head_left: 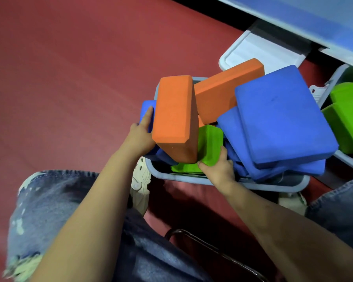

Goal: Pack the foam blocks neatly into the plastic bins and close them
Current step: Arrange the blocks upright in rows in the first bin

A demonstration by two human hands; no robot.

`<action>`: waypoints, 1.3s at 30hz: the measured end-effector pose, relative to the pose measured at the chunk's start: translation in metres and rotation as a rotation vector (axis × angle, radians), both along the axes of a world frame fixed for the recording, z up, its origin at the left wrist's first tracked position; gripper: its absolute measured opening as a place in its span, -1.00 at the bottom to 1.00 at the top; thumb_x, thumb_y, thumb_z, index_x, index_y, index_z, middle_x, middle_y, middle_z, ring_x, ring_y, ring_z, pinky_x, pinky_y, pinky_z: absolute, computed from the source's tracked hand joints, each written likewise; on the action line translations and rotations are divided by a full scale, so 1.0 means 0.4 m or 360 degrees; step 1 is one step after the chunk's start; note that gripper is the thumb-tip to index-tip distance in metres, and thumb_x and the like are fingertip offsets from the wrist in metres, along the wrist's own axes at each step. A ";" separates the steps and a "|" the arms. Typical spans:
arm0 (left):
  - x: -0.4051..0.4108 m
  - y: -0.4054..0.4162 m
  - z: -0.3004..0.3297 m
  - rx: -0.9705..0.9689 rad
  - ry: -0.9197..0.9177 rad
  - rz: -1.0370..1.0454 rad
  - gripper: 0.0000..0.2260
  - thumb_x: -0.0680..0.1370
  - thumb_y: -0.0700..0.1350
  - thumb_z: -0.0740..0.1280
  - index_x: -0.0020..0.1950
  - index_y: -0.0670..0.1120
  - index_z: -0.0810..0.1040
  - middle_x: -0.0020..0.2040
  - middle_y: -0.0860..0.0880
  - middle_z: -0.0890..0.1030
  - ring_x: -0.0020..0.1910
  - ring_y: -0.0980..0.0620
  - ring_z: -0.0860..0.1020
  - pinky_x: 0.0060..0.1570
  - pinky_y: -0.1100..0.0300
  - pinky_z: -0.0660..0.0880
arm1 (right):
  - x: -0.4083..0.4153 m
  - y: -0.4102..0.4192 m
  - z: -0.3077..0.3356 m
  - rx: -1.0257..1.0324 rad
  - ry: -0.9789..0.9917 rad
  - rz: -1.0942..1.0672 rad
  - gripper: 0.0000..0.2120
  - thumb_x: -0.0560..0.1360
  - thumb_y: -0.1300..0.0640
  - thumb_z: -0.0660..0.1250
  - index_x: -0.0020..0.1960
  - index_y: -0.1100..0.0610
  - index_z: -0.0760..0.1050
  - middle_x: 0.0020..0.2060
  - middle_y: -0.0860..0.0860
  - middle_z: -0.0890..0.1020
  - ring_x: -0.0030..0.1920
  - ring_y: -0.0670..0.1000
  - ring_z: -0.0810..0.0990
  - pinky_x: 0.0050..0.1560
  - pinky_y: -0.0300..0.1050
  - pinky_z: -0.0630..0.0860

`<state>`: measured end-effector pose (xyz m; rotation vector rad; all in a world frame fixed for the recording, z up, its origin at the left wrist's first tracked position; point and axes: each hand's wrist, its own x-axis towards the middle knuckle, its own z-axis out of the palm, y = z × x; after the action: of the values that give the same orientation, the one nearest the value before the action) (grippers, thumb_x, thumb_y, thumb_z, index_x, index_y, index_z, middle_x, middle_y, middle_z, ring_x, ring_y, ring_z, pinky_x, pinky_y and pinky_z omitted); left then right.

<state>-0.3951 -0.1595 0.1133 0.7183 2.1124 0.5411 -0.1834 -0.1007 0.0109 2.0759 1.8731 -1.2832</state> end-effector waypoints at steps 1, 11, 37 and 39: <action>-0.002 -0.002 0.003 -0.0028 0.0014 -0.0012 -0.37 0.58 0.02 0.20 0.53 0.29 -0.09 0.49 -0.21 0.14 0.41 -0.21 0.28 0.11 0.02 0.27 | -0.002 -0.004 0.006 0.0027 0.0009 -0.0003 -0.05 0.33 -0.17 0.45 0.53 -0.09 -0.04 0.23 0.24 0.34 0.23 0.26 0.41 0.27 0.05 0.39; -0.017 -0.010 0.024 0.0091 0.0039 0.0072 -0.43 0.60 -0.12 0.22 0.54 0.18 0.07 0.39 -0.21 0.38 0.31 -0.21 0.39 0.02 0.06 0.28 | -0.016 -0.032 0.048 0.0162 -0.0195 0.0106 -0.06 0.35 -0.28 0.39 0.52 -0.22 -0.13 0.17 0.21 0.32 0.23 0.25 0.33 0.19 0.16 0.43; 0.031 -0.017 0.032 0.0128 0.0481 -0.0012 -0.35 0.43 0.08 0.39 0.48 0.25 0.21 0.27 -0.12 0.26 0.23 -0.21 0.34 0.12 0.02 0.38 | -0.131 0.087 0.429 -0.0058 0.0712 0.0303 -0.05 0.30 -0.43 0.31 0.53 -0.12 -0.01 0.47 -0.05 0.26 0.44 0.01 0.27 0.32 -0.08 0.27; 0.034 -0.020 0.033 0.0124 0.0491 -0.0008 -0.35 0.43 0.08 0.39 0.48 0.24 0.22 0.27 -0.12 0.26 0.23 -0.21 0.34 0.13 0.01 0.38 | -0.143 0.067 0.426 0.0137 0.0452 0.0475 0.01 0.30 -0.31 0.42 0.54 -0.08 -0.06 0.48 -0.01 0.23 0.46 0.02 0.24 0.31 -0.10 0.28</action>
<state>-0.3813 -0.1675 0.1264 0.8991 2.3830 0.5399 -0.2405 -0.0741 0.1813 1.6302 2.2841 -1.5027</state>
